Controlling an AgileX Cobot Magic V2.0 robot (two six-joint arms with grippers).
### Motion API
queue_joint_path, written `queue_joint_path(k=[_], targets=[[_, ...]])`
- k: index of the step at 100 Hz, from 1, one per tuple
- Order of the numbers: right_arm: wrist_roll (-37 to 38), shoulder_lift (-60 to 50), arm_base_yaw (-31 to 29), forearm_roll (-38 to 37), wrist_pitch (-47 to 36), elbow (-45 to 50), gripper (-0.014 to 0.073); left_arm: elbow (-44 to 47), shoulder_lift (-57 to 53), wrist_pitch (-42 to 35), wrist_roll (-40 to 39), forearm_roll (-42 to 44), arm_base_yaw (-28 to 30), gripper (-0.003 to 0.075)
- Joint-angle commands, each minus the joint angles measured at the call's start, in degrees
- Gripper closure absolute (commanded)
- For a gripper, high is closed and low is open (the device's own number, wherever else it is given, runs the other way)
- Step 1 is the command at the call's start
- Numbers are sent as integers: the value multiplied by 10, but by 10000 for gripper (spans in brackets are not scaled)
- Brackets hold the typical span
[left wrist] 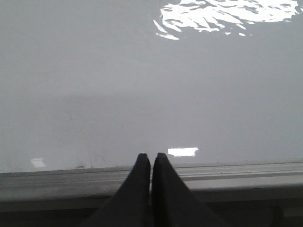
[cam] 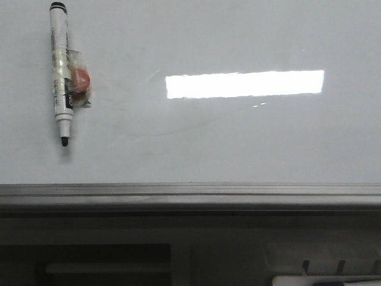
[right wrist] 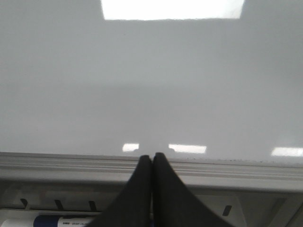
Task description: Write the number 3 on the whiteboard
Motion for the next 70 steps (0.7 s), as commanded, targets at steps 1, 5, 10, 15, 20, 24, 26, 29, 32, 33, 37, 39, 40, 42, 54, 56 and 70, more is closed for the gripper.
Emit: queue_joint_path(k=[1, 5, 10, 15, 20, 24, 26, 29, 32, 33, 37, 39, 40, 42, 54, 56, 70], targets=[[-5, -9, -3, 4, -7, 18, 656, 5, -13, -40, 0, 1, 3, 741], [-5, -9, -3, 4, -7, 18, 656, 5, -13, -40, 0, 1, 3, 741], [-5, -9, -3, 4, -7, 18, 656, 5, -13, -40, 0, 1, 3, 741], [-5, -9, -3, 4, -7, 18, 656, 5, -13, -40, 0, 1, 3, 741], [-5, -9, -3, 4, -7, 18, 656, 5, -13, -40, 0, 1, 3, 741], [-5, -9, -3, 4, -7, 18, 656, 5, -13, -40, 0, 1, 3, 741], [-5, -9, -3, 4, -7, 18, 656, 5, -13, -40, 0, 1, 3, 741], [-5, -9, -3, 4, -7, 18, 656, 5, -13, -40, 0, 1, 3, 741], [-5, -9, -3, 4, -7, 18, 656, 5, -13, -40, 0, 1, 3, 741], [-5, -9, -3, 4, -7, 18, 656, 5, -13, -40, 0, 1, 3, 741], [-5, -9, -3, 4, -7, 18, 656, 5, -13, -40, 0, 1, 3, 741], [-5, -9, -3, 4, -7, 18, 656, 5, -13, -40, 0, 1, 3, 741], [-5, -9, -3, 4, -7, 18, 656, 5, -13, -40, 0, 1, 3, 741], [-5, -9, -3, 4, -7, 18, 656, 5, -13, -40, 0, 1, 3, 741], [-5, -9, -3, 4, -7, 18, 656, 5, -13, -40, 0, 1, 3, 741], [-5, -9, -3, 4, -7, 18, 656, 5, -13, -40, 0, 1, 3, 741], [-5, -9, -3, 4, -7, 18, 656, 5, -13, -40, 0, 19, 3, 741]])
